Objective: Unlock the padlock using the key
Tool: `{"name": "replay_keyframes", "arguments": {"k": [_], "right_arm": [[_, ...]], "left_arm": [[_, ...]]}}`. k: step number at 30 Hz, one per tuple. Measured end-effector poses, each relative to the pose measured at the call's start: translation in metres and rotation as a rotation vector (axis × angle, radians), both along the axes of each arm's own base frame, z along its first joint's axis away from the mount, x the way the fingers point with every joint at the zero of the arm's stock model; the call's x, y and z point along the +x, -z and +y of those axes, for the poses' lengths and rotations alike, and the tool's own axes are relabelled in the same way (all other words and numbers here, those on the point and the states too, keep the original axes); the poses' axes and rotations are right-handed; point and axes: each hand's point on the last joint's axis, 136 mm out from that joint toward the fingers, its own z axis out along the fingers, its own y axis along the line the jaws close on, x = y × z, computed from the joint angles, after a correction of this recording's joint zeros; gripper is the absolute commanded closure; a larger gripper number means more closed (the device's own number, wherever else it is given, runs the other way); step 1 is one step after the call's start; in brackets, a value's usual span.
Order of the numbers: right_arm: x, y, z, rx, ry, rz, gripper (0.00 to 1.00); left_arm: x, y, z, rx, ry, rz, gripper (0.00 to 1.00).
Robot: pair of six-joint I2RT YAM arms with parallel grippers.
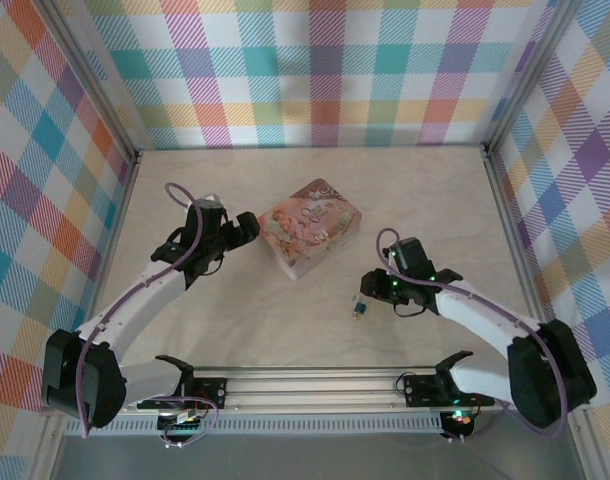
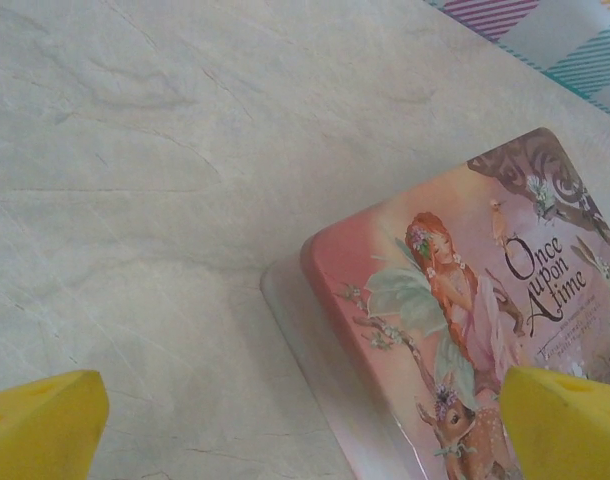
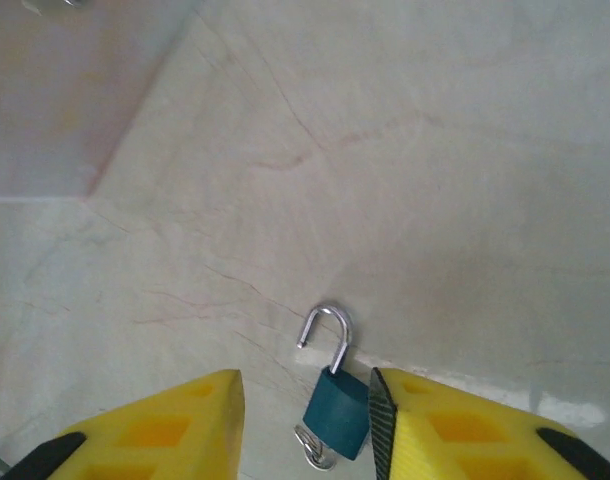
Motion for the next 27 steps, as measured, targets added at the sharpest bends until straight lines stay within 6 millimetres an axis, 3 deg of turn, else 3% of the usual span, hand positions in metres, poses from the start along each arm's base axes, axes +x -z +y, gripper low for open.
{"name": "replay_keyframes", "arguments": {"k": [3, 10, 14, 21, 25, 27], "right_arm": [[0.009, -0.024, -0.007, -0.026, 0.01, -0.105, 0.44], [0.033, -0.083, -0.036, -0.115, 0.09, -0.421, 0.01], [0.043, -0.109, -0.049, -0.149, 0.14, -0.558, 0.0], [0.07, -0.133, -0.114, -0.384, 0.273, -0.757, 0.0], [0.082, -0.127, -0.143, -0.449, 0.349, -0.782, 0.0], [0.087, -0.111, -0.153, -0.472, 0.371, -0.768, 0.0]], "left_arm": [[0.001, -0.004, 0.002, 0.006, -0.006, -0.012, 0.0], [0.007, -0.022, 0.005, 0.025, -0.016, -0.061, 0.0], [0.01, -0.032, 0.005, 0.032, -0.018, -0.086, 0.0], [0.009, -0.048, 0.011, 0.053, -0.031, -0.132, 0.0], [0.005, -0.061, 0.016, 0.053, -0.044, -0.167, 0.0], [0.002, -0.064, 0.019, 0.056, -0.048, -0.172, 0.0]]}}
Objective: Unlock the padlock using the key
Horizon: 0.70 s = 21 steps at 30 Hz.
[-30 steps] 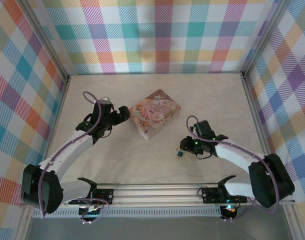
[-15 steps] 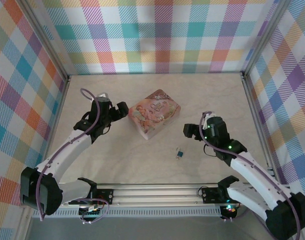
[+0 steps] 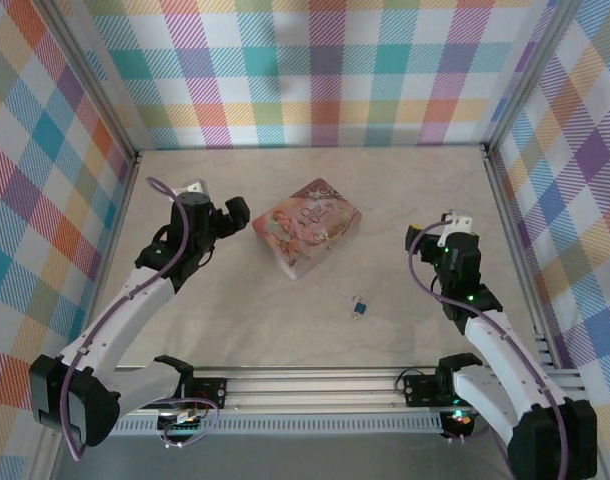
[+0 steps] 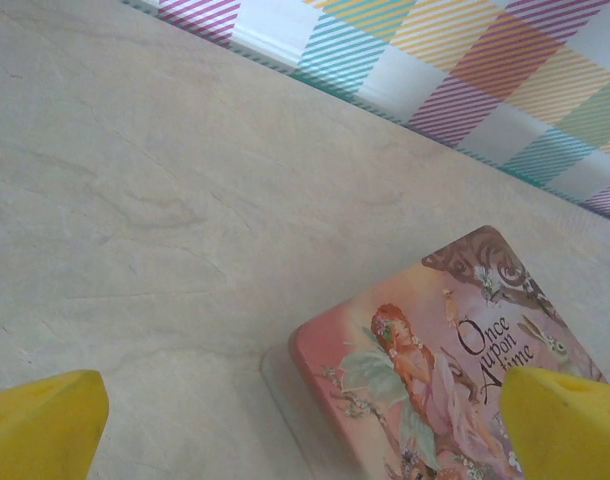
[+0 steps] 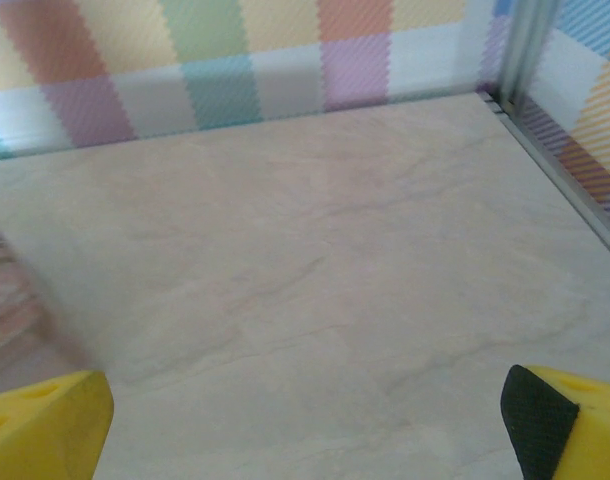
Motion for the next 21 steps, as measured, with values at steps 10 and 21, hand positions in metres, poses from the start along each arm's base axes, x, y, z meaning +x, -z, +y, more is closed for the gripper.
{"name": "replay_keyframes", "arguments": {"k": [10, 21], "right_arm": [[0.014, 0.086, -0.011, -0.043, 0.001, 0.092, 0.0], [0.04, 0.078, -0.003, -0.051, -0.08, -0.04, 0.0]], "left_arm": [[-0.007, 0.0, 0.008, 0.03, -0.018, 0.012, 0.0], [-0.009, 0.0, 0.014, 0.043, -0.038, 0.015, 0.0]]}}
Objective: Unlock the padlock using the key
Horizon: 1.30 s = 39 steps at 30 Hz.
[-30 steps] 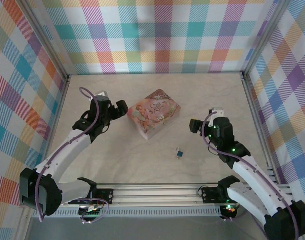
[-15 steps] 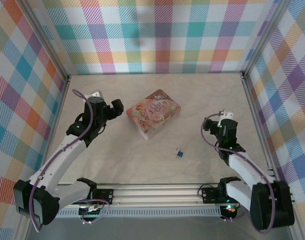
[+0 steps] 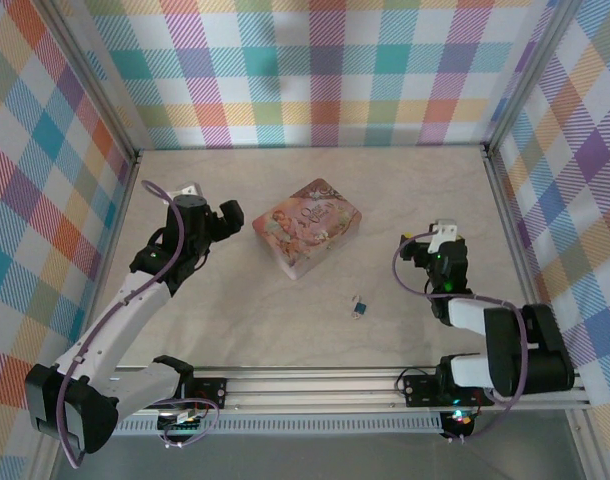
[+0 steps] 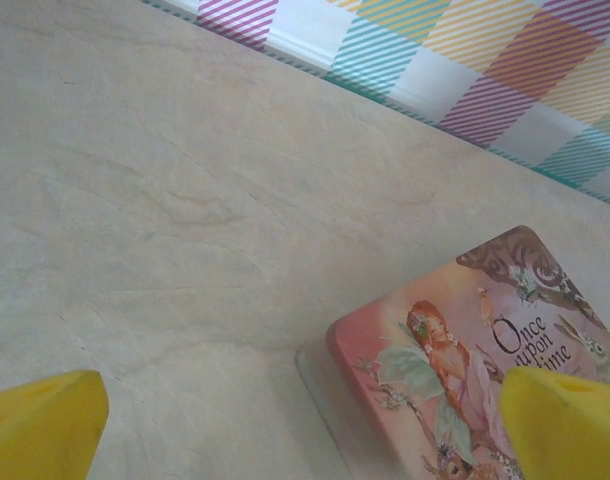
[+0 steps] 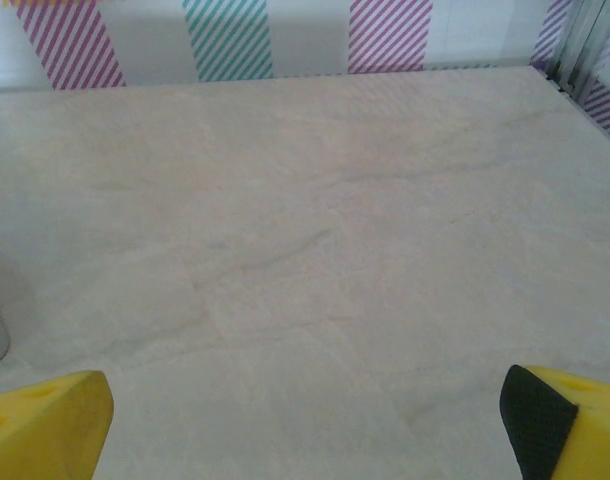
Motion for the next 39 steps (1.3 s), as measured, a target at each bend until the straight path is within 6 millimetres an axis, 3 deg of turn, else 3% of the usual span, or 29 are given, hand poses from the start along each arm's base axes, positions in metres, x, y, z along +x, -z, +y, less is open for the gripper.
{"name": "replay_keyframes", "arguments": {"k": [7, 13, 16, 24, 39], "right_arm": [[0.007, 0.032, -0.003, -0.008, -0.008, 0.043, 0.0], [0.026, 0.018, -0.013, 0.009, 0.02, 0.037, 0.0], [0.033, 0.009, -0.015, 0.018, 0.026, 0.015, 0.0], [0.031, 0.017, -0.014, 0.022, 0.024, 0.048, 0.0], [0.03, 0.018, -0.014, 0.022, 0.024, 0.053, 0.0]], "left_arm": [[0.0, 0.0, 0.002, 0.007, -0.009, 0.0, 0.0], [0.002, 0.01, 0.02, 0.083, -0.077, 0.014, 0.0], [0.002, 0.029, 0.038, 0.15, -0.143, 0.053, 0.0], [0.003, 0.071, 0.079, 0.285, -0.268, 0.018, 0.0], [0.019, 0.102, 0.103, 0.376, -0.266, -0.067, 0.0]]}}
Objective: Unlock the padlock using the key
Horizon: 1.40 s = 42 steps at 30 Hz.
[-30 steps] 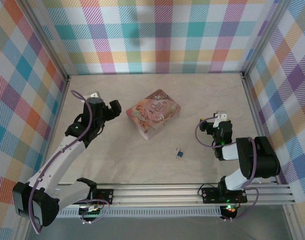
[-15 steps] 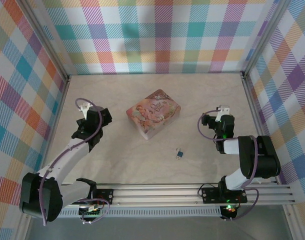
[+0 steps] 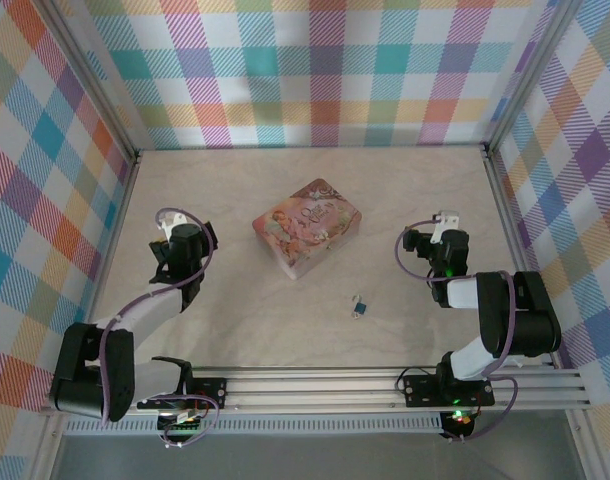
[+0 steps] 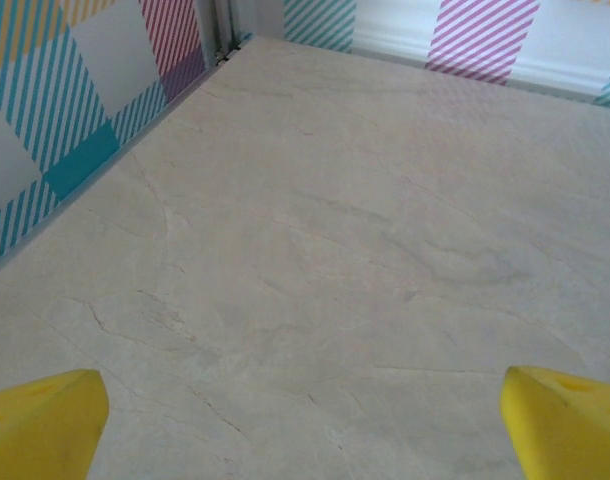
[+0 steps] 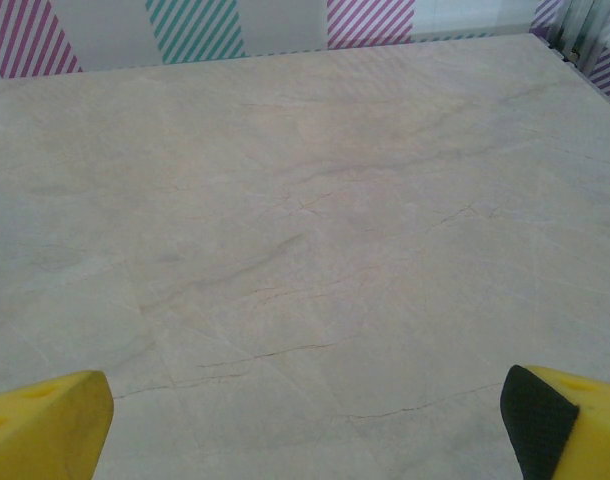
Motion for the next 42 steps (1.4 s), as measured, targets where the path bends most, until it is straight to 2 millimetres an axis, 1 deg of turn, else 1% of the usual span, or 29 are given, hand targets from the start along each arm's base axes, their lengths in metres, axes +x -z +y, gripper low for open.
{"name": "replay_keyframes", "arguments": {"k": [5, 12, 14, 18, 21, 23, 25, 28, 39, 42], "right_arm": [[0.0, 0.0, 0.0, 0.0, 0.0, 0.0, 0.0], [0.0, 0.0, 0.0, 0.0, 0.0, 0.0, 0.0], [0.0, 0.0, 0.0, 0.0, 0.0, 0.0, 0.0], [0.0, 0.0, 0.0, 0.0, 0.0, 0.0, 0.0], [0.0, 0.0, 0.0, 0.0, 0.0, 0.0, 0.0], [0.0, 0.0, 0.0, 0.0, 0.0, 0.001, 0.0], [0.0, 0.0, 0.0, 0.0, 0.0, 0.002, 0.0], [0.0, 0.0, 0.0, 0.0, 0.0, 0.001, 0.0], [0.0, 0.0, 0.0, 0.0, 0.0, 0.002, 0.0], [-0.001, 0.002, 0.003, 0.006, -0.019, 0.009, 0.0]], "left_arm": [[0.004, 0.008, -0.004, 0.02, 0.051, -0.019, 0.0], [0.014, 0.026, -0.013, 0.042, 0.114, -0.018, 0.0], [0.015, 0.034, -0.016, 0.044, 0.132, -0.021, 0.0], [0.011, 0.065, -0.023, 0.045, 0.186, 0.022, 0.0], [0.013, 0.075, -0.026, 0.039, 0.212, 0.037, 0.0], [0.016, 0.075, -0.026, 0.034, 0.215, 0.036, 0.0], [0.023, 0.068, -0.024, 0.021, 0.218, 0.018, 0.0], [0.028, 0.063, -0.019, 0.012, 0.211, -0.001, 0.0], [0.028, 0.063, -0.02, 0.008, 0.218, 0.0, 0.0], [0.028, 0.063, -0.02, 0.008, 0.218, 0.0, 0.0]]}}
